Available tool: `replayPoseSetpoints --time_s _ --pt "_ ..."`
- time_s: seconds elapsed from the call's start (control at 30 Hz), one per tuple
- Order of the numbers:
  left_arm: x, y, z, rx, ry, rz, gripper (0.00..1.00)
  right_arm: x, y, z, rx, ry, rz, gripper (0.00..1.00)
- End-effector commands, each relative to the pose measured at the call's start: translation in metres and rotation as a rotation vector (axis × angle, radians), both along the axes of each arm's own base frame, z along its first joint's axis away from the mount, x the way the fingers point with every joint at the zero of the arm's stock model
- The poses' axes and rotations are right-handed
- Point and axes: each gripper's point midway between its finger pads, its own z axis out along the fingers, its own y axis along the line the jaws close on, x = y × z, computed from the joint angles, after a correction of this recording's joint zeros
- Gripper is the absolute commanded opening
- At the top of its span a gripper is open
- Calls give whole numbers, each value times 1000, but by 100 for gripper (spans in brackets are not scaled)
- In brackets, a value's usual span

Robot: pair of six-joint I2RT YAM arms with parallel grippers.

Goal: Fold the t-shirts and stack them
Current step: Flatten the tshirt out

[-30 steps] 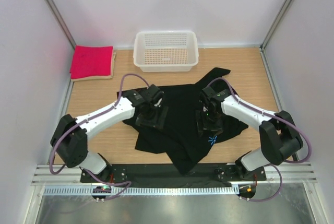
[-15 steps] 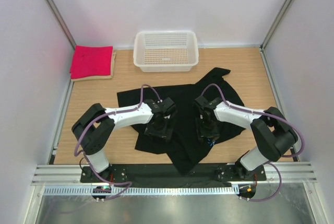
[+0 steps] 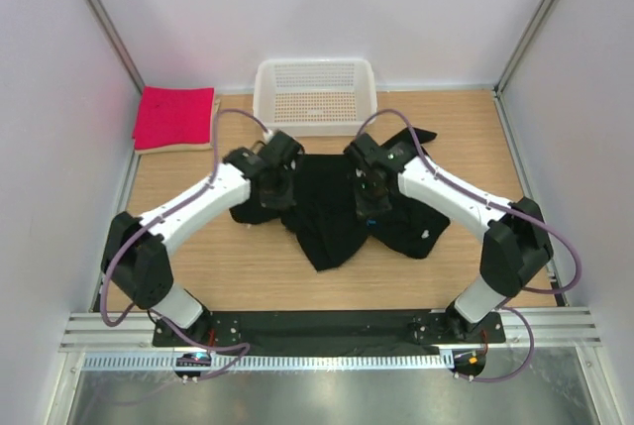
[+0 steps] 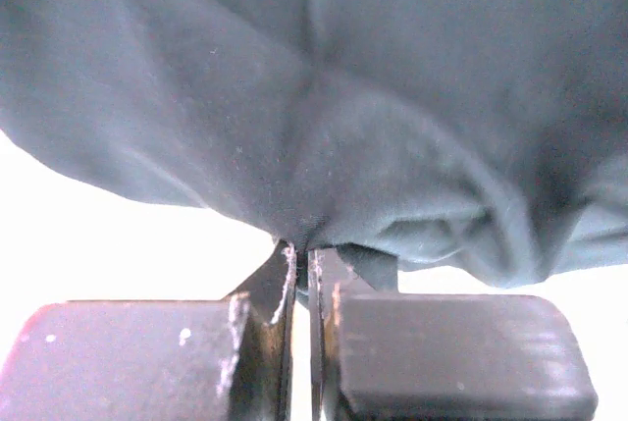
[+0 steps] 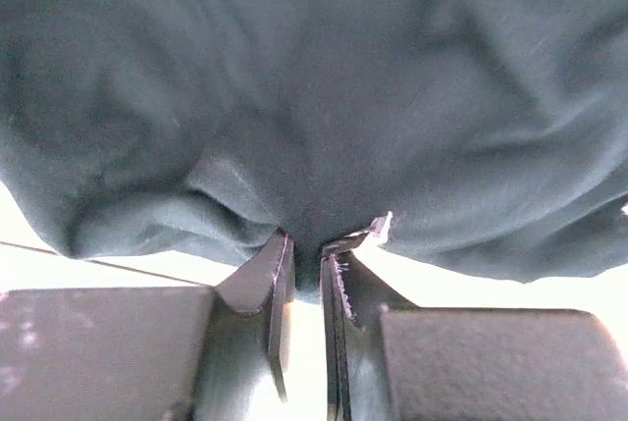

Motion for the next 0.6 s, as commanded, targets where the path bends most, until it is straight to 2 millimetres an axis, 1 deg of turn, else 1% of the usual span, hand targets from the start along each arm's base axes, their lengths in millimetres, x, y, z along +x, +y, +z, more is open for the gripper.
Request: replayPoseSetpoints --time_s 0.0,0.03,0.07,0.1,0.13,0.17,0.23,0.27,0.3,0.33,0.37,0.4,0.43,0.47,0.5,0.53,0.57 --pt "39 43 57 13 -119 56 0 36 6 41 -9 -60 41 3" --pt "53 50 73 0 -146 80 0 54 10 62 21 -106 31 3" --pt "58 54 79 0 -149 81 0 61 9 65 18 -101 30 3" --pt "58 60 84 17 -151 53 0 60 6 73 14 -91 43 3" --pt "64 61 101 3 -192 49 0 69 6 89 30 -125 38 3" --pt "63 61 108 2 -206 28 0 68 4 97 30 -142 38 3" --pt "61 61 123 -14 -239 -14 0 61 -2 108 28 -152 55 3" --pt "55 60 134 -38 -264 -32 0 55 -6 117 38 -169 57 3" --pt "50 56 141 -77 -275 -57 0 44 -10 116 42 -145 66 3" --pt "43 55 142 -99 -273 -74 0 34 -8 120 80 -128 81 3" --pt "34 56 157 -141 -315 -88 0 21 -9 134 120 -144 94 3" --pt "22 48 164 -208 -316 -125 0 8 -10 139 150 -123 111 3" --pt "16 48 168 -234 -332 -130 0 -7 -7 143 201 -90 135 3" --pt "-1 53 178 -275 -371 -138 0 -19 -7 152 237 -90 146 4" --pt "-11 50 180 -319 -378 -163 2 -34 -12 165 277 -107 151 5" --pt "-18 49 187 -360 -410 -168 4 -46 -8 174 333 -92 163 6" --pt "-27 52 179 -369 -396 -168 4 -53 -7 179 363 -81 170 6"
